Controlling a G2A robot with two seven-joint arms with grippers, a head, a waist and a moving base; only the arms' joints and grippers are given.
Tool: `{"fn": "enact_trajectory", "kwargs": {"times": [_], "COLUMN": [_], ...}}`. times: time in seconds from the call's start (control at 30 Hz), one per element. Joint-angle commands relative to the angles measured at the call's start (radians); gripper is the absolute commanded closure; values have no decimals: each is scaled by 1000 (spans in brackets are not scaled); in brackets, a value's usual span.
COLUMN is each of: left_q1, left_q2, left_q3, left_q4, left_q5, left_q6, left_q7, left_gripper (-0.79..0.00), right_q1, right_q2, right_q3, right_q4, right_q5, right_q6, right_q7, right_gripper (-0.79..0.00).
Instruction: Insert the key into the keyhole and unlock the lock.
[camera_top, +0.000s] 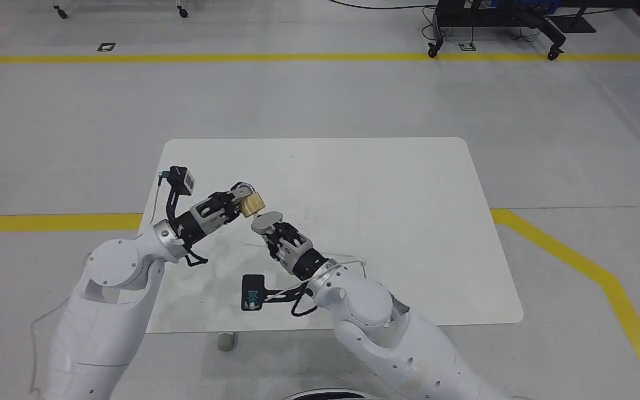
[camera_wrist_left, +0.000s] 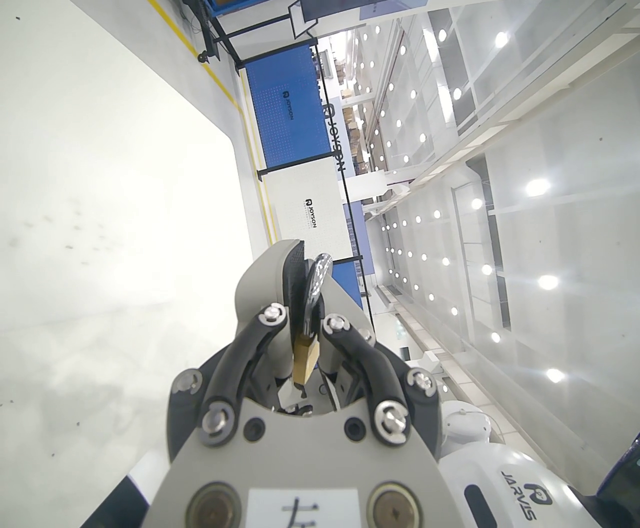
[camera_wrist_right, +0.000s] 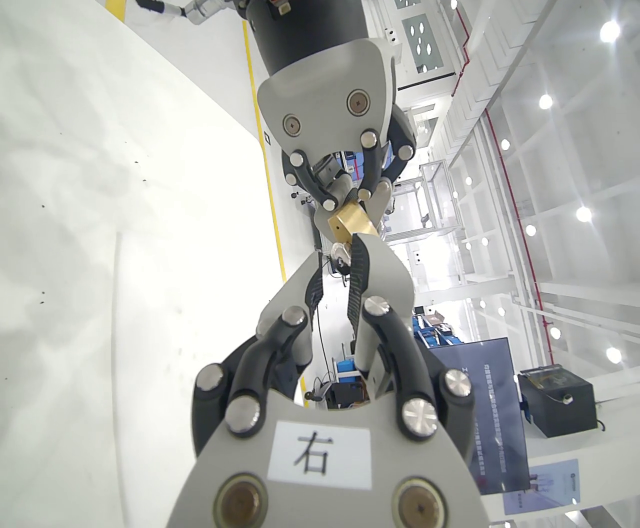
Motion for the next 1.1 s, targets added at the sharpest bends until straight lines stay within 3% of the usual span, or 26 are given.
{"fn": "enact_trajectory", "kwargs": {"times": [0.0,0.23,0.43,0.57,0.9,1.07], "left_q1": [-1,-1,3,9,41,44], "left_q2": [0,-1,-2,-3,-5,-5], "left_q3": [0,-6,-9,-14,-30,-47], "left_q4": [-2,-4,-5,-5,12,22], "left_q5": [0,-14,-31,-48,-33,-49], "left_q6": [0,-12,-46,-83,-294,-325], "left_q7": [0,1,-14,-18,-47,-43], "left_gripper": [0,0,0,0,0,0], "right_q1": [1,-16,-29,-27,-14,-3], "right_q2": [-1,-5,-4,-1,15,20], "right_q3": [2,23,73,103,201,215], "right_q4": [2,-3,-2,1,16,20], "right_q5": [5,81,236,329,557,590], "right_q6": [4,57,67,30,-114,-152], "right_q7": [-1,-31,-112,-181,-338,-355], "right_gripper": [0,0,0,0,0,0]}}
